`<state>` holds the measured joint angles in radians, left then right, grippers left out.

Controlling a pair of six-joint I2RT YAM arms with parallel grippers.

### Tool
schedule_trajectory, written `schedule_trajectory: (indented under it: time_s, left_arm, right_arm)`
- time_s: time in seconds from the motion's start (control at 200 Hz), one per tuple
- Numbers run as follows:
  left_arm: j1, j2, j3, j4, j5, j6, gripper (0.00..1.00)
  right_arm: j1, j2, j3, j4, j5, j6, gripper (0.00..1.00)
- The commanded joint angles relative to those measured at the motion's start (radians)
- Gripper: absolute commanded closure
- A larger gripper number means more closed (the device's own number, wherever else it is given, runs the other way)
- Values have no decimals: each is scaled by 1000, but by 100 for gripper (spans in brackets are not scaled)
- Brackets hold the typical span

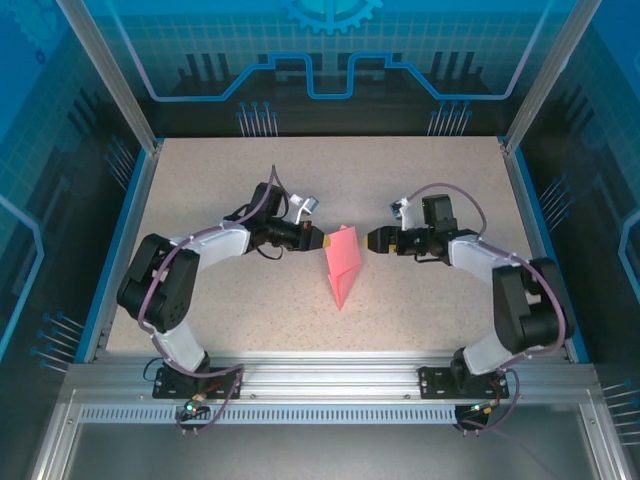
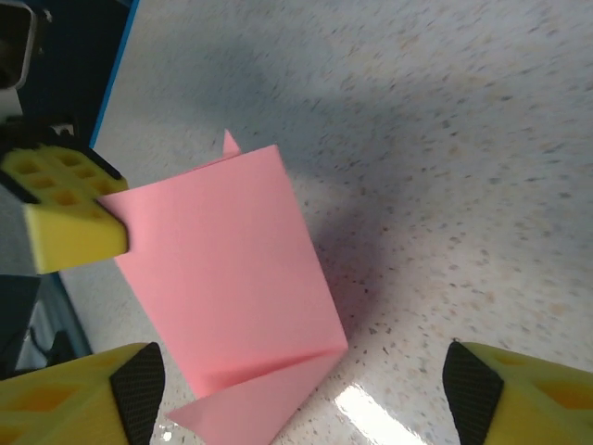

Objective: Fold a paper plane with a square sheet of paper (fold left side to right side)
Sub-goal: Fold the wing for the fifth time at the center of the table.

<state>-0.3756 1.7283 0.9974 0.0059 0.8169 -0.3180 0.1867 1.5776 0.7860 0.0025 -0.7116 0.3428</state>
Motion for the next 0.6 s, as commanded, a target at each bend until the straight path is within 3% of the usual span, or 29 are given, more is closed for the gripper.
schedule_trajectory:
  time_s: [0.0,0.305,0.595]
  left_arm:
    - [4,-17,-19,-12,95,94,100]
    - [5,9,-9,-6,116,98,100]
    - [5,29,0,-16,110,102,100]
  right_arm:
    - [4,78,38,126,-161,-37,24]
    - [53,210,45,225,-298,-34,33]
    - [63,195,63,151,-331,-79,54]
